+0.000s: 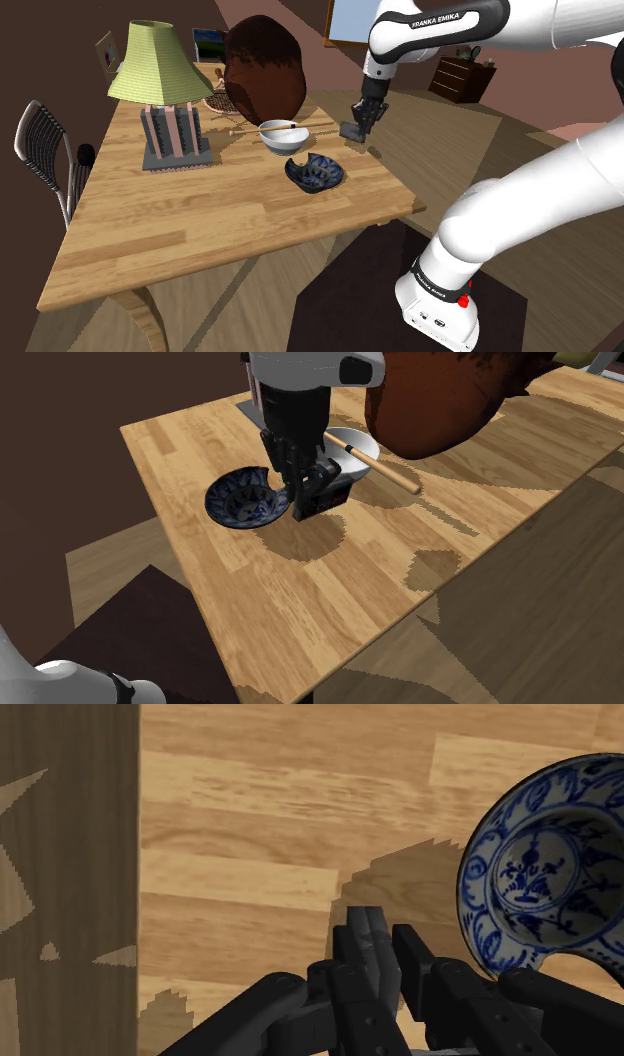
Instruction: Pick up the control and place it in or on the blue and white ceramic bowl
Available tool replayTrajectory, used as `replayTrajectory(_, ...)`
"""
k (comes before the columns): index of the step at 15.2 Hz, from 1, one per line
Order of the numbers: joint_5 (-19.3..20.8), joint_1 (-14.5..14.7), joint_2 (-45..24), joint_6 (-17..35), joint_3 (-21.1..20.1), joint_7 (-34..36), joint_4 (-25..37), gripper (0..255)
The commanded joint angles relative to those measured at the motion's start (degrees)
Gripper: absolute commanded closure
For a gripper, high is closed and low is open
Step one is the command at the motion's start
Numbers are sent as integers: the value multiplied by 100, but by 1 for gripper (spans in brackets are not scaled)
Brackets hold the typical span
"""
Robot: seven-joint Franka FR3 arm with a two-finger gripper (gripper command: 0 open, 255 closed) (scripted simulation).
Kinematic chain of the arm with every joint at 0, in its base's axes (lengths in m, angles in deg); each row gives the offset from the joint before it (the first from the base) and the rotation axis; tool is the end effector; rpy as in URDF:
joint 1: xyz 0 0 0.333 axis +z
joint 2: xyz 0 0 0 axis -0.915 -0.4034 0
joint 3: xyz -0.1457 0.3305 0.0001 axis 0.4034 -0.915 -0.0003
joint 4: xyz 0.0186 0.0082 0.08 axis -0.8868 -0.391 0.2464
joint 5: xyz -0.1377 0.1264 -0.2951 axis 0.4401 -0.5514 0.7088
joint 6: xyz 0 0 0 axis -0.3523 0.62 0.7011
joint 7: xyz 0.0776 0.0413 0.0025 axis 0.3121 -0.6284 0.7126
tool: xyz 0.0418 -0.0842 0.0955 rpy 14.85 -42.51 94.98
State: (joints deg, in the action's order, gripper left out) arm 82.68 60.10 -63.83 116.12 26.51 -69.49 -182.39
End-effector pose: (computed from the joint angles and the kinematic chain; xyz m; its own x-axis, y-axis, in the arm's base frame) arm 0.3244 -0.1308 0.5187 0.9530 -0.3007 -0.0360 -0.3002 -0.9537 0.0188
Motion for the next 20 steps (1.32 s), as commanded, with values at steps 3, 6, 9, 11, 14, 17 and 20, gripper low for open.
replayTrajectory(3,-170,195,244,-150,-391,496,-125,255)
replayTrajectory(6,-345,371,372,-238,-723,912,-184,255)
replayTrajectory(9,-532,558,438,-314,-1052,1327,-184,255)
replayTrajectory(11,-661,681,445,-358,-1272,1603,-151,255)
replayTrajectory(14,-821,833,408,-326,-1551,1951,-144,255)
replayTrajectory(17,-825,834,379,-87,-1557,1951,-353,255)
replayTrajectory(20,-828,836,336,155,-1563,1951,-553,255)
